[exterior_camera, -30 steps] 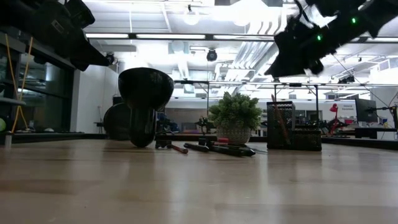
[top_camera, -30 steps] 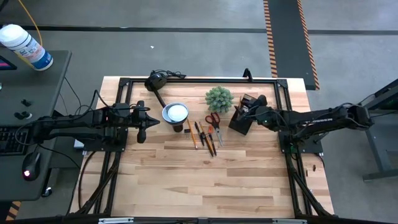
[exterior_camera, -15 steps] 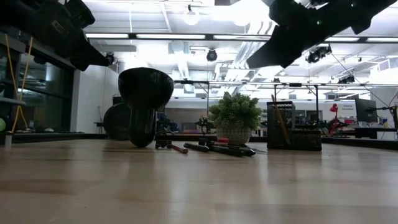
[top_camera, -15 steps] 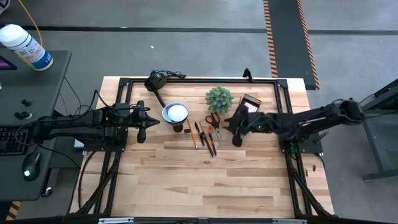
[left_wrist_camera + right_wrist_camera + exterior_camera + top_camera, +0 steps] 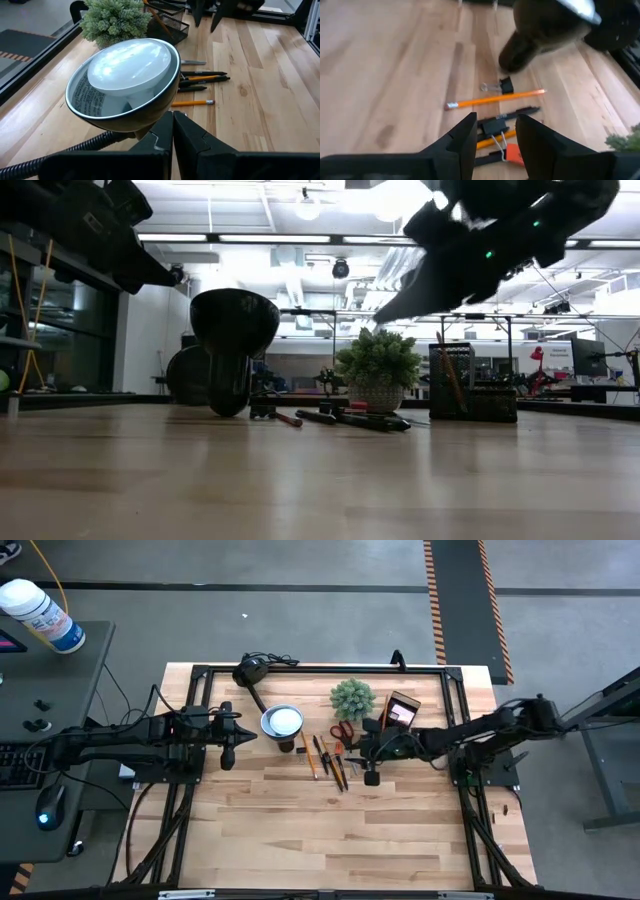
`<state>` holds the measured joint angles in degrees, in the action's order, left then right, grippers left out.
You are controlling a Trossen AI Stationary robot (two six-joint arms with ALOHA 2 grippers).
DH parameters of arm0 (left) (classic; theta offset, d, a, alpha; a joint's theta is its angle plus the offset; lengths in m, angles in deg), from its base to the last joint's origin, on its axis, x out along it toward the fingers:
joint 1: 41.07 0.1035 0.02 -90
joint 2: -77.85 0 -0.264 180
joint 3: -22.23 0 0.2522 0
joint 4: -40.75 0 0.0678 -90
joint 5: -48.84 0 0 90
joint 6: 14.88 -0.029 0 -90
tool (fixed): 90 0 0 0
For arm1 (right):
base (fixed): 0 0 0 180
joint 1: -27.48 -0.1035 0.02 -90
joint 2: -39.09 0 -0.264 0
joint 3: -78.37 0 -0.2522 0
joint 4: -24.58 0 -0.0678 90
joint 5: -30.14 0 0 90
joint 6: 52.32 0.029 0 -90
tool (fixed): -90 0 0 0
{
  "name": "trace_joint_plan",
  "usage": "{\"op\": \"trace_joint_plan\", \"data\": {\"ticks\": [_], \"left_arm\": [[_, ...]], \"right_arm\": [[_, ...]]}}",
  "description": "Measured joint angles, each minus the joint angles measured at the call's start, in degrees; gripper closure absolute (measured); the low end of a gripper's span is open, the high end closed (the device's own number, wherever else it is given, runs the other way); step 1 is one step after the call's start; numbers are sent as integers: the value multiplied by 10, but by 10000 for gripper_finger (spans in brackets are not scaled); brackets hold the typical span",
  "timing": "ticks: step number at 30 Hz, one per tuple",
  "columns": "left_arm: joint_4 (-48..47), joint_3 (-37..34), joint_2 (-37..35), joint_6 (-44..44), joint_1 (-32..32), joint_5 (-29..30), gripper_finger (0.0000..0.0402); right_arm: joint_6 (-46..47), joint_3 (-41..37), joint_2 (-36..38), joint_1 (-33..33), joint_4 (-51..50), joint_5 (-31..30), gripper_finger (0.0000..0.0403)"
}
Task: Pick and place office supplies into organizer
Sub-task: Put the orange eraser into the desk organizer
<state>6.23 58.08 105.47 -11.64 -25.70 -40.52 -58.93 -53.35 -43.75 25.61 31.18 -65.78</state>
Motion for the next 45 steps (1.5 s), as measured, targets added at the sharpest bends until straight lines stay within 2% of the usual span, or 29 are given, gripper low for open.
{"op": "trace_joint_plan", "data": {"ticks": [7,14,26,33,45], "left_arm": [[0,0,0,0,0,0,401],[-1,0,0,0,0,0,401],[-2,0,0,0,0,0,401],[-2,0,0,-1,0,0,401],[-2,0,0,-2,0,0,401]], "right_arm": [[-35,53,-95,-4,-13,-74,277],[-47,57,-143,-4,-10,-127,277],[-55,68,-188,-2,0,-128,277],[-59,90,-204,12,-29,-126,277],[-40,90,-204,38,-49,-76,277]]}}
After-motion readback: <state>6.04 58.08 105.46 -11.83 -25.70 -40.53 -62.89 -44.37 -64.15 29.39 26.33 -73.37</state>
